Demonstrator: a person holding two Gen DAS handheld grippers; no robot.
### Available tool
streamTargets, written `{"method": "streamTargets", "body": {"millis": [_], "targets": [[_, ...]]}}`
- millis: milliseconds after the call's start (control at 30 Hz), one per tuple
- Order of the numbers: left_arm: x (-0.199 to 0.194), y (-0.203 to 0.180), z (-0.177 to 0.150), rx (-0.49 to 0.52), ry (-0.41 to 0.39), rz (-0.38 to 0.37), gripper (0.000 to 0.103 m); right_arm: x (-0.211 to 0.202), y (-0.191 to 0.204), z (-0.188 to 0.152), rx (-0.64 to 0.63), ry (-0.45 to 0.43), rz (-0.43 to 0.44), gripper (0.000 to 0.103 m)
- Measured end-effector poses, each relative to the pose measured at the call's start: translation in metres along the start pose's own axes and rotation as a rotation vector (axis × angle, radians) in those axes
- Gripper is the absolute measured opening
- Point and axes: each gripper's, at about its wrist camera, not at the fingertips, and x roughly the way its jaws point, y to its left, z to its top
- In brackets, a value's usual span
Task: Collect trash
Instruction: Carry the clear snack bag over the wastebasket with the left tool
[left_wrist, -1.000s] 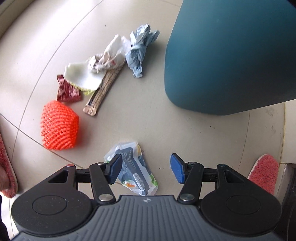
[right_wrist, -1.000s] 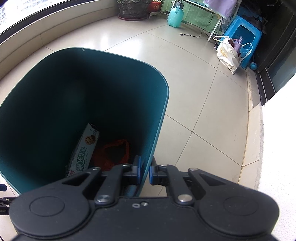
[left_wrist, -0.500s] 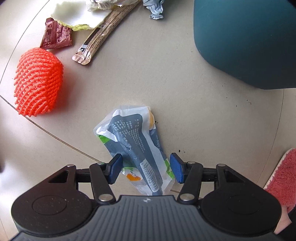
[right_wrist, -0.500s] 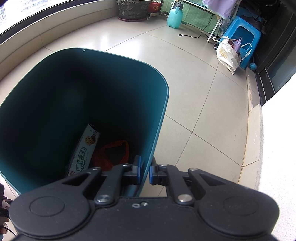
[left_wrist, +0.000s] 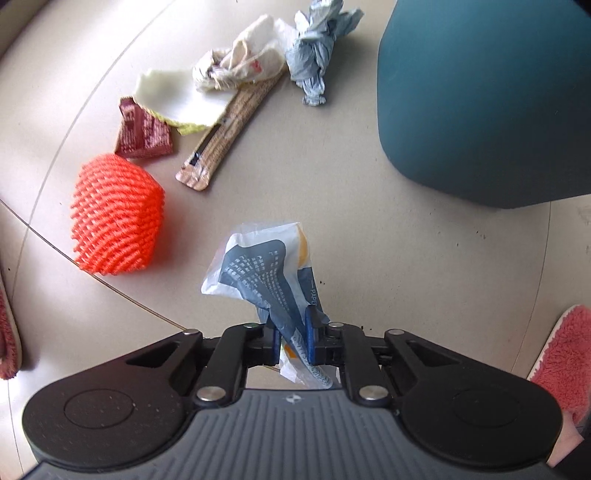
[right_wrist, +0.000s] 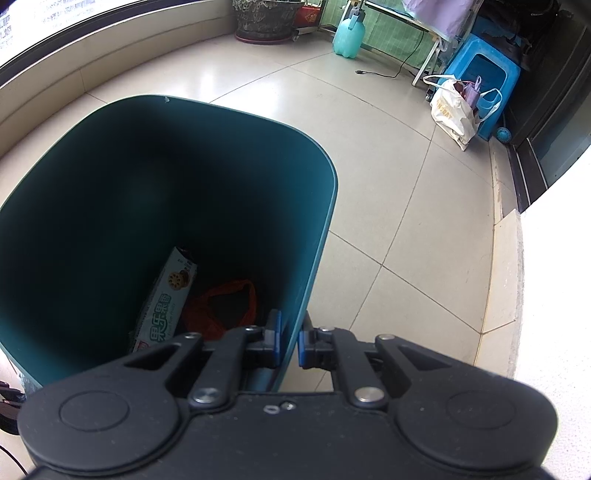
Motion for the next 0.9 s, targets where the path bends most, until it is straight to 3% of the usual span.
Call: {"method": "streamTargets", "body": {"millis": [233,500,700,900], "targets": [[-0.107,-0.004,0.026,0.033,-0.187,-0.055,0.012,-0.001,-0.001,0.0,0.0,-0.005,0.002,0.008],[-0.206,-0.016,0.05,0.127,-0.343,-0.096,0.012,-0.001,0.0,0.0,0.005,-0.007,0.002,0.008],[-0.268,-0.036,0.068,0.197,-0.441,-0.132,0.012,-0.001,0.0,-0.001,0.004,-0.009,0.003,0.008],[-0.304,-0.074,0.09,0.269,-0.525,-0.171,0.012,-0.001,0.001,-0.001,0.003,-0.011,0.002,0.008]]}}
